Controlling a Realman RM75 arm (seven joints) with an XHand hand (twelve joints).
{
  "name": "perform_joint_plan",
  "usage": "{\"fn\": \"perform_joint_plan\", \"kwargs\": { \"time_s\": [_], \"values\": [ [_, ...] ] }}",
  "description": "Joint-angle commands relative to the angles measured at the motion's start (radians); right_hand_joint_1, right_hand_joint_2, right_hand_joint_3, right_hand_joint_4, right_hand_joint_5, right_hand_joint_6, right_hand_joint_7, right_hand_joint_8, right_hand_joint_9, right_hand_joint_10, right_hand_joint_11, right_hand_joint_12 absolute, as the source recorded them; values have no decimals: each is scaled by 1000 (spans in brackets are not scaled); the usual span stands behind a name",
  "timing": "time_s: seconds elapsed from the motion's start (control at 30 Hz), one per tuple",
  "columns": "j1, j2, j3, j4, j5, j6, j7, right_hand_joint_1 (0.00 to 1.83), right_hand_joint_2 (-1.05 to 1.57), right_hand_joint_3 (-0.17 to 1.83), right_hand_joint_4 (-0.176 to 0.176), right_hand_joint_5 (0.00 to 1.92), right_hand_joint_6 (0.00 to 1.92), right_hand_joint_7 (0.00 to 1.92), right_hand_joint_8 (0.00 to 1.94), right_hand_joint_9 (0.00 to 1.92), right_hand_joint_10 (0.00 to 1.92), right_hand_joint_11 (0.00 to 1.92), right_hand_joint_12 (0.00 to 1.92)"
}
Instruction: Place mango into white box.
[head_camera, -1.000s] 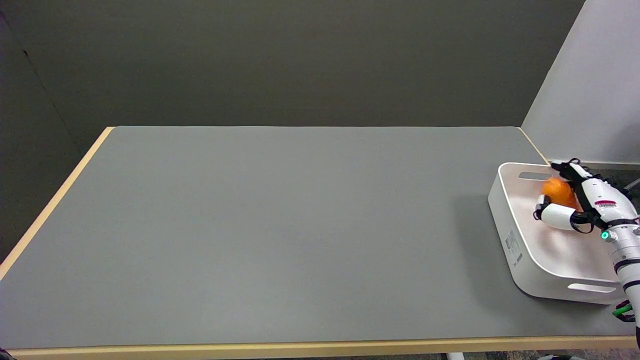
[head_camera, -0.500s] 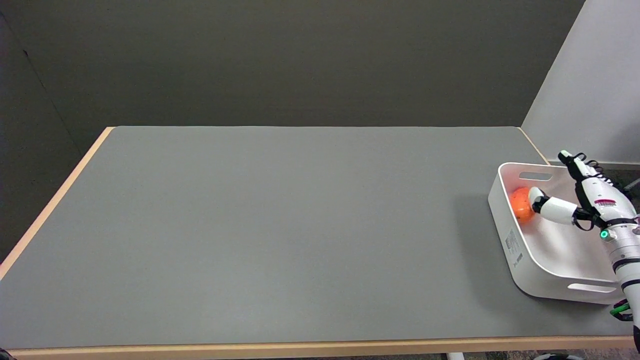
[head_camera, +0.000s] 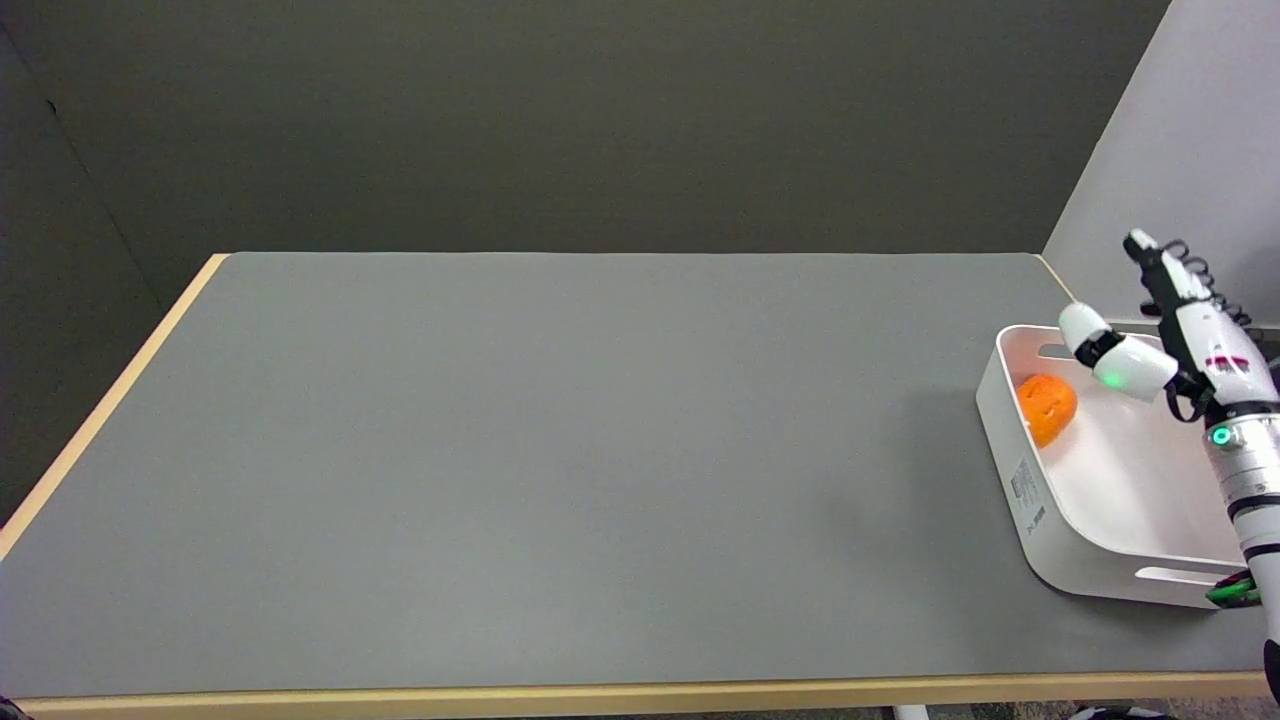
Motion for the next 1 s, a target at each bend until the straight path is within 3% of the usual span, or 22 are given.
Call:
{"fn": "perform_joint_plan", "kwargs": {
  "time_s": [0.03, 0.1, 0.23, 0.37, 0.47, 0.5, 0.53, 0.6, 0.77, 1.0],
  "values": [
    [-171, -68, -84, -350, 99, -258, 131, 190, 603, 985, 80, 26, 184, 52, 184, 49, 523, 67, 1029],
    [-202, -73, -113, -382, 131, -271, 227, 202, 614, 997, 76, 60, 167, 87, 171, 82, 544, 81, 1036],
    [-256, -64, -197, -412, 216, -267, 383, 303, 710, 1029, 59, 122, 374, 239, 343, 247, 645, 143, 1114],
    [-305, -14, -309, -417, 325, -269, 422, 628, 834, 882, 74, 300, 938, 541, 689, 493, 990, 367, 1398],
    [-325, 29, -393, -415, 389, -264, 419, 786, 1198, 309, 176, 570, 1627, 690, 1010, 652, 1226, 560, 1613],
    [-328, 41, -420, -413, 406, -262, 416, 802, 1177, 327, 176, 591, 1605, 727, 1057, 690, 1254, 579, 1634],
    [-328, 51, -453, -411, 424, -255, 413, 840, 1158, 337, 158, 608, 1584, 765, 1110, 728, 1280, 601, 1652],
    [-320, 59, -499, -407, 442, -240, 412, 1173, 1122, 275, -91, 596, 1529, 874, 1318, 831, 1313, 693, 1662],
    [-262, 74, -600, -401, 448, -174, 411, 1177, 1052, 403, -92, 623, 1503, 892, 1344, 844, 1339, 781, 1843],
    [-199, 99, -701, -399, 447, -145, 307, 1184, 997, 500, -88, 641, 1509, 906, 1340, 838, 1443, 790, 1885]
  ]
}}
